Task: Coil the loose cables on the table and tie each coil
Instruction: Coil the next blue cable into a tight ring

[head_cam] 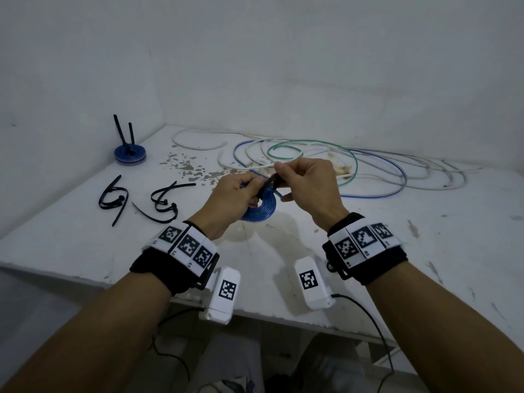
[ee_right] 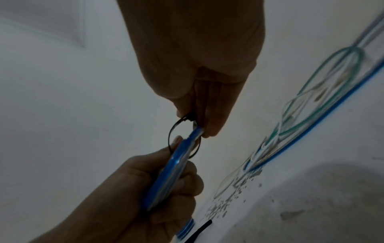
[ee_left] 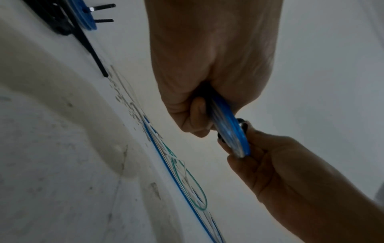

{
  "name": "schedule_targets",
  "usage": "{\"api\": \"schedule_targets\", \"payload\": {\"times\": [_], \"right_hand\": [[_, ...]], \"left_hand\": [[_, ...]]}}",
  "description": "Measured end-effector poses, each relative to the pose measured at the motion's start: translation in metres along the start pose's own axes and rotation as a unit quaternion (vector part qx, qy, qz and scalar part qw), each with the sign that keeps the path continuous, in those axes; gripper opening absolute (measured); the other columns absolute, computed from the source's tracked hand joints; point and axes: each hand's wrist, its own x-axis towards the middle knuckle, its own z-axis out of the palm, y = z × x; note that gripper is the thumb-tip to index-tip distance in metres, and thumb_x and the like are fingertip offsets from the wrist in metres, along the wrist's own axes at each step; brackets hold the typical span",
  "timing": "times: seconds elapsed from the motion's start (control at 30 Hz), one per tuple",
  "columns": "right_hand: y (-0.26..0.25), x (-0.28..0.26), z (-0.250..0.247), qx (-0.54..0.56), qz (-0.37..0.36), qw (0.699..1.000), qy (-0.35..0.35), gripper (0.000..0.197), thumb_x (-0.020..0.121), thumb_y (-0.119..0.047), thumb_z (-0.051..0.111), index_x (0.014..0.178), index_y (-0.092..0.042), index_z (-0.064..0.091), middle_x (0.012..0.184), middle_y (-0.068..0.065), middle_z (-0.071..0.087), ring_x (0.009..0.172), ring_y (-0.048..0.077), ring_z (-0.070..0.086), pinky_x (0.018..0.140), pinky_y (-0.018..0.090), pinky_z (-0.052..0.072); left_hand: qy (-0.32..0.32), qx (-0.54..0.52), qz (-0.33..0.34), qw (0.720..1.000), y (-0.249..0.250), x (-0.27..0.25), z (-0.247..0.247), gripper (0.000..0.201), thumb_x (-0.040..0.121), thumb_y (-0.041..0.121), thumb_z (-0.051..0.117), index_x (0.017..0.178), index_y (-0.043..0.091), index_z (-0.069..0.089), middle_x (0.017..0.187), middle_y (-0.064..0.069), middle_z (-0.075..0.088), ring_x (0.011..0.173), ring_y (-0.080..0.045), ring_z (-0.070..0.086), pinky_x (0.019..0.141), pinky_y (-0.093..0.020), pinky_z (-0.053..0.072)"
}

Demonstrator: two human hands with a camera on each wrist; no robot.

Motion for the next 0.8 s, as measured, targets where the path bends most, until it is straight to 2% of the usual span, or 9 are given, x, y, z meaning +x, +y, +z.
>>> {"api": "schedule_targets", "payload": {"times": [0.1, 0.2, 0.3, 0.37, 0.47, 0.57, 0.63, 0.7, 0.8], "right_hand": [[0.003, 0.006, 0.001, -0.047, -0.03, 0.998, 0.037, 0.024, 0.091, -0.024, 0.069, 0.072, -0.011, 0.072, 0.07, 0.006, 0.074, 0.072, 0.026, 0.073, 0.066, 0.048, 0.061], [0.003, 0.01, 0.0, -0.075, -0.032, 0.995, 0.062, 0.027, 0.09, -0.026, 0.068, 0.068, -0.011, 0.069, 0.064, 0.006, 0.072, 0.064, 0.026, 0.072, 0.064, 0.05, 0.06], [0.002, 0.016, -0.006, -0.067, -0.011, 0.994, 0.086, 0.028, 0.094, -0.02, 0.065, 0.072, -0.004, 0.067, 0.06, 0.004, 0.069, 0.054, 0.02, 0.07, 0.056, 0.045, 0.06], [0.001, 0.021, -0.009, -0.056, 0.0, 0.993, 0.102, 0.026, 0.094, -0.019, 0.065, 0.074, -0.002, 0.066, 0.061, 0.006, 0.068, 0.051, 0.018, 0.069, 0.051, 0.041, 0.06], [0.003, 0.024, -0.008, -0.031, 0.002, 0.992, 0.118, 0.026, 0.095, -0.017, 0.064, 0.078, 0.003, 0.065, 0.062, 0.008, 0.066, 0.046, 0.014, 0.064, 0.046, 0.031, 0.055], [0.0, 0.025, -0.004, -0.022, -0.009, 0.995, 0.096, 0.026, 0.095, -0.015, 0.064, 0.079, 0.006, 0.064, 0.062, 0.01, 0.064, 0.044, 0.012, 0.061, 0.044, 0.028, 0.053], [-0.001, 0.027, -0.002, -0.026, -0.013, 0.995, 0.092, 0.025, 0.093, -0.013, 0.065, 0.078, 0.006, 0.063, 0.061, 0.01, 0.063, 0.043, 0.013, 0.06, 0.044, 0.03, 0.054], [0.0, 0.031, 0.001, -0.028, -0.017, 0.994, 0.101, 0.023, 0.091, -0.011, 0.067, 0.076, 0.006, 0.063, 0.06, 0.012, 0.063, 0.042, 0.014, 0.059, 0.042, 0.028, 0.052], [0.001, 0.038, 0.005, -0.043, -0.018, 0.993, 0.111, 0.024, 0.089, -0.012, 0.068, 0.07, 0.0, 0.062, 0.059, 0.012, 0.062, 0.042, 0.016, 0.058, 0.041, 0.026, 0.049]], "left_hand": [[0.028, 0.018, 0.006, 0.999, 0.005, -0.001, 0.006, 0.024, 0.102, 0.027, 0.052, 0.095, 0.019, 0.074, 0.053, 0.015, 0.051, 0.054, -0.005, 0.044, 0.059, -0.02, 0.038], [0.042, 0.025, 0.014, 0.999, 0.012, -0.002, 0.009, 0.023, 0.101, 0.026, 0.054, 0.089, 0.029, 0.073, 0.059, 0.013, 0.057, 0.059, -0.009, 0.047, 0.057, -0.019, 0.041], [0.048, 0.039, 0.021, 0.998, 0.013, -0.005, 0.009, 0.023, 0.101, 0.023, 0.054, 0.088, 0.027, 0.073, 0.069, 0.007, 0.061, 0.056, -0.006, 0.048, 0.053, -0.015, 0.042], [0.05, 0.04, 0.036, 0.997, 0.012, -0.006, 0.011, 0.023, 0.101, 0.021, 0.054, 0.089, 0.025, 0.073, 0.068, 0.008, 0.062, 0.052, -0.002, 0.047, 0.052, -0.013, 0.041], [0.047, 0.051, 0.056, 0.996, 0.011, -0.005, 0.008, 0.021, 0.102, 0.022, 0.053, 0.099, 0.021, 0.074, 0.064, 0.01, 0.06, 0.05, -0.003, 0.046, 0.051, -0.014, 0.04], [-0.023, 0.043, 0.04, 0.998, 0.009, -0.008, -0.001, 0.025, 0.104, 0.025, 0.048, 0.114, 0.027, 0.07, 0.054, 0.013, 0.048, 0.054, -0.006, 0.043, 0.048, -0.016, 0.037], [-0.075, 0.051, 0.025, 0.996, 0.011, -0.009, -0.006, 0.026, 0.105, 0.025, 0.046, 0.112, 0.033, 0.069, 0.053, 0.011, 0.041, 0.055, -0.008, 0.038, 0.048, -0.019, 0.034], [-0.097, 0.067, 0.019, 0.993, 0.018, -0.006, -0.007, 0.027, 0.105, 0.025, 0.045, 0.109, 0.028, 0.071, 0.056, 0.009, 0.039, 0.056, -0.012, 0.033, 0.049, -0.022, 0.028], [-0.079, 0.092, 0.032, 0.992, 0.026, -0.004, -0.006, 0.029, 0.104, 0.024, 0.046, 0.109, 0.015, 0.072, 0.057, 0.008, 0.042, 0.057, -0.012, 0.034, 0.051, -0.023, 0.028]]}}
